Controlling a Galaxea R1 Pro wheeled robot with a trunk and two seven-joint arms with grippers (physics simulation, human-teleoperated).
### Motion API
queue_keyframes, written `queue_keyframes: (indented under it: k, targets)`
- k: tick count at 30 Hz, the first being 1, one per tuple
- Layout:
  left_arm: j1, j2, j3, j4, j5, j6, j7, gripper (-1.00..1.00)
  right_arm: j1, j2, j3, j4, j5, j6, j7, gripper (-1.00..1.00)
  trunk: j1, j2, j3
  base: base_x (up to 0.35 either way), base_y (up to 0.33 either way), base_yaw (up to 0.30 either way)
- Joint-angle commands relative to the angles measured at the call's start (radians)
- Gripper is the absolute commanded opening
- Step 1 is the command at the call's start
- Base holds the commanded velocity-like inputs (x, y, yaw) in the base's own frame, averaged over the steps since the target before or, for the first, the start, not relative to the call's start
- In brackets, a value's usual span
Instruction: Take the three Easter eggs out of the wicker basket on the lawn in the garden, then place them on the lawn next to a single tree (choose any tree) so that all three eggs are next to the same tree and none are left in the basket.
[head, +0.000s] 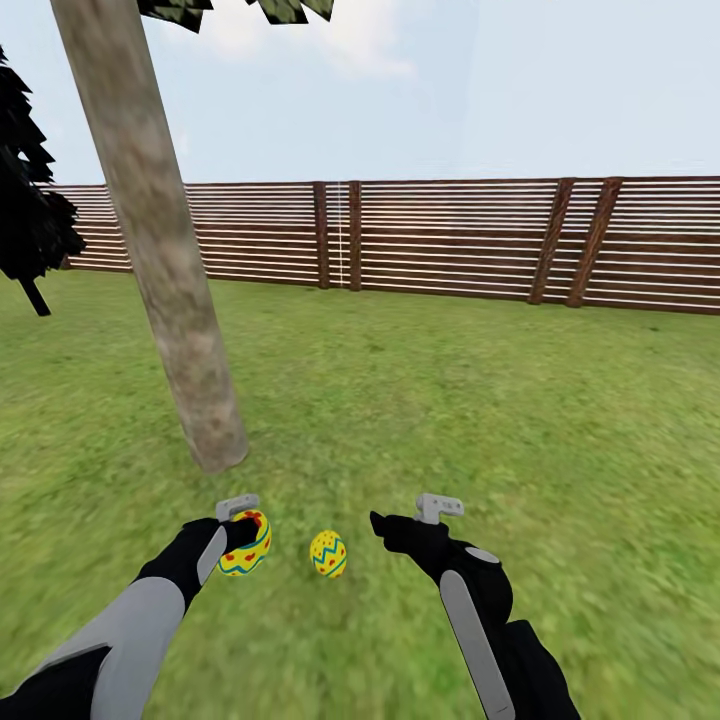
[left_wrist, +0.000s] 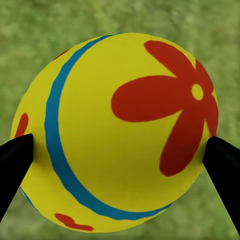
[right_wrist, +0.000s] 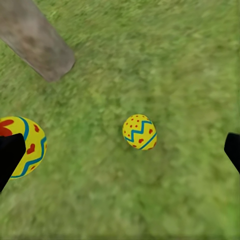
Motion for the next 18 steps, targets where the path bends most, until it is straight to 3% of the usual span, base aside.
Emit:
queue_keyframes:
  k: [1,18]
  targets:
    - [0.0,-0.001,0.003,-0.002,-0.005,0.005,0.0,-1.0,-0.001,0.0,0.001,-0.001,-0.01,0.003,-0.009,1.0,0.004,-0.008,-0.004,0.0,0.0,0.0]
    - [0.0,0.0,0.004,-0.002,-0.002,0.005,-0.002,-1.0,-0.001,0.0,0.001,-0.002,-0.011,0.004,-0.006,1.0,0.069,-0.127,-0.057,0.0,0.0,0.0]
